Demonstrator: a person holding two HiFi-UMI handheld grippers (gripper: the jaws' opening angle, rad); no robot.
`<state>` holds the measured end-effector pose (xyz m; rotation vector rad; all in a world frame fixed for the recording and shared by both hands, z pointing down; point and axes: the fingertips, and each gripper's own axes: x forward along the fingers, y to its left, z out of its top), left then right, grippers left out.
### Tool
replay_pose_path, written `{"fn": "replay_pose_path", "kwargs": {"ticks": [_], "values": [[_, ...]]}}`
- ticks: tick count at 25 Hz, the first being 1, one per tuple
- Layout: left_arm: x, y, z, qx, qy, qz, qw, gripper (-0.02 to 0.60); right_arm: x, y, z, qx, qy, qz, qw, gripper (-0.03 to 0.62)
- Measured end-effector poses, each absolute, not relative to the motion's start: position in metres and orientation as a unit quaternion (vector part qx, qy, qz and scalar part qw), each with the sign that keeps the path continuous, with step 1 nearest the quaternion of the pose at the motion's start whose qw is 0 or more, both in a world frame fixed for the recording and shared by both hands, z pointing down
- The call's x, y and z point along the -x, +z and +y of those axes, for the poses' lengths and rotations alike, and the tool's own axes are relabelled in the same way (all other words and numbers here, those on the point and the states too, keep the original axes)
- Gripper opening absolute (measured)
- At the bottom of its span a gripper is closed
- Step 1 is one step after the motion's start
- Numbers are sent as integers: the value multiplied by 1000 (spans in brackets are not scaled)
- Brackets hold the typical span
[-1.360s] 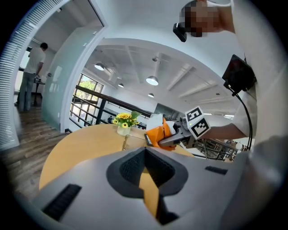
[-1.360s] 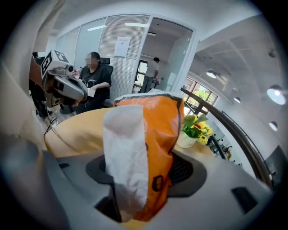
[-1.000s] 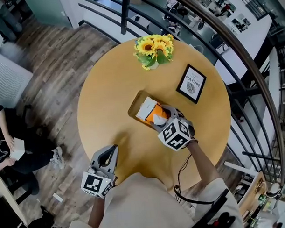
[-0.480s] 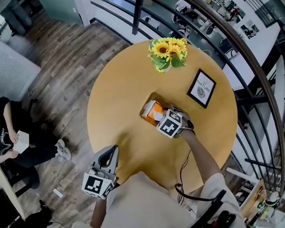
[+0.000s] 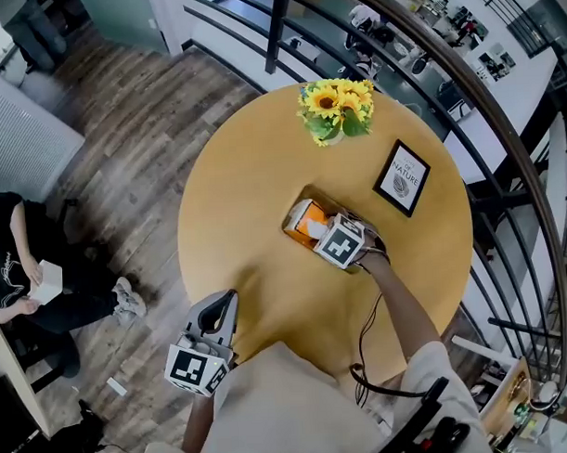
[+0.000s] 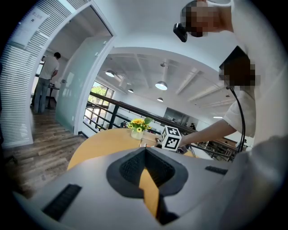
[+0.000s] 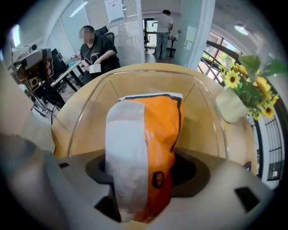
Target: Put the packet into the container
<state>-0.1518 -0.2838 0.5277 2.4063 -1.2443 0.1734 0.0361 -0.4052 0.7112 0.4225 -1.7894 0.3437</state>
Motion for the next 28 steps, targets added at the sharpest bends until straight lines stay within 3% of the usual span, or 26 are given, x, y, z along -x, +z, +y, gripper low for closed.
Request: {"fn": "replay_pose_path", "kwargs": {"ticks": [12, 19, 23, 28], "values": [[149, 521, -276, -873, 58, -441, 199, 5, -41, 668, -414, -202, 112, -792, 565, 339], [133, 510, -272, -886, 54, -421, 187, 5, -54, 615, -412, -267, 104, -819, 498, 337], [128, 503, -272, -892, 54, -413, 176, 5, -57, 592, -397, -318, 109, -840, 425, 334], [126, 496, -270, -895, 56, -411, 167, 5, -42, 527, -359, -396, 92, -890, 208, 291]]}}
